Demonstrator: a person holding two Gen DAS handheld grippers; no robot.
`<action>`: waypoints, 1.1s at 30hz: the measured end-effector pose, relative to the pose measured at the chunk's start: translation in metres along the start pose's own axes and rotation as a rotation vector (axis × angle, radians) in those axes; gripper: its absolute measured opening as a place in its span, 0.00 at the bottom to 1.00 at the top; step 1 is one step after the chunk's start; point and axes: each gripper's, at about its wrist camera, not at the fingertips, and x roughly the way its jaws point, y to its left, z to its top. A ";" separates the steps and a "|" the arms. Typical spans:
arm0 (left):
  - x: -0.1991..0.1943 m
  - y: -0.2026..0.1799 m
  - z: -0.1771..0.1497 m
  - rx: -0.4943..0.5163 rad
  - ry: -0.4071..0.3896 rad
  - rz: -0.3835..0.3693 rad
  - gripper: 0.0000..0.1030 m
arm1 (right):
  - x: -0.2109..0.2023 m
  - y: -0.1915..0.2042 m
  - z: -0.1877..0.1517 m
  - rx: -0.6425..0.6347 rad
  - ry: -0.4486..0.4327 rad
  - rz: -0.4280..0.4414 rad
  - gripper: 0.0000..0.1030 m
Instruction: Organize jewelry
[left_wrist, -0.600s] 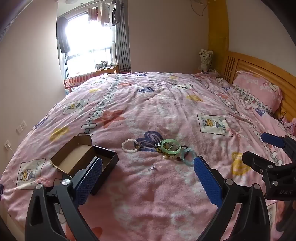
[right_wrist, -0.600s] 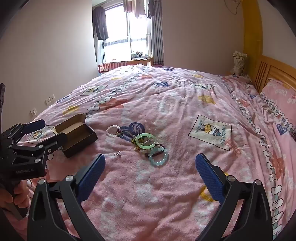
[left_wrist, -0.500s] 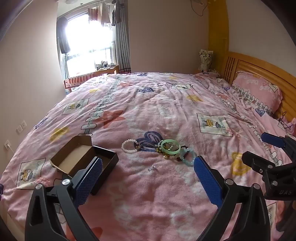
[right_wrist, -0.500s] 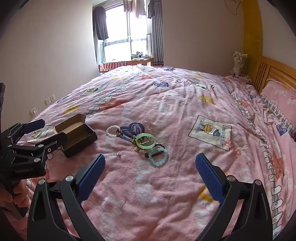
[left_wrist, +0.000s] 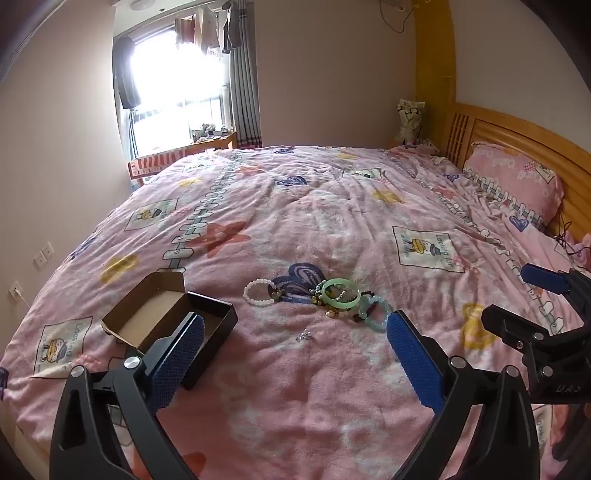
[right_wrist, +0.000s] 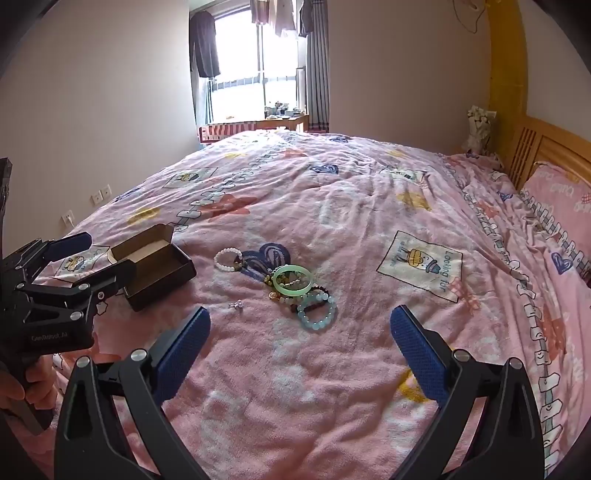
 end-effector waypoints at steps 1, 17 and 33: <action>0.000 0.000 0.000 0.000 0.001 0.000 0.94 | 0.000 0.000 -0.001 -0.001 -0.001 0.001 0.93; 0.000 0.000 0.000 0.000 -0.003 0.001 0.94 | 0.001 0.003 0.000 -0.009 0.004 0.003 0.93; 0.000 0.000 0.000 0.002 -0.004 0.001 0.94 | 0.000 0.002 -0.001 -0.014 0.003 0.004 0.93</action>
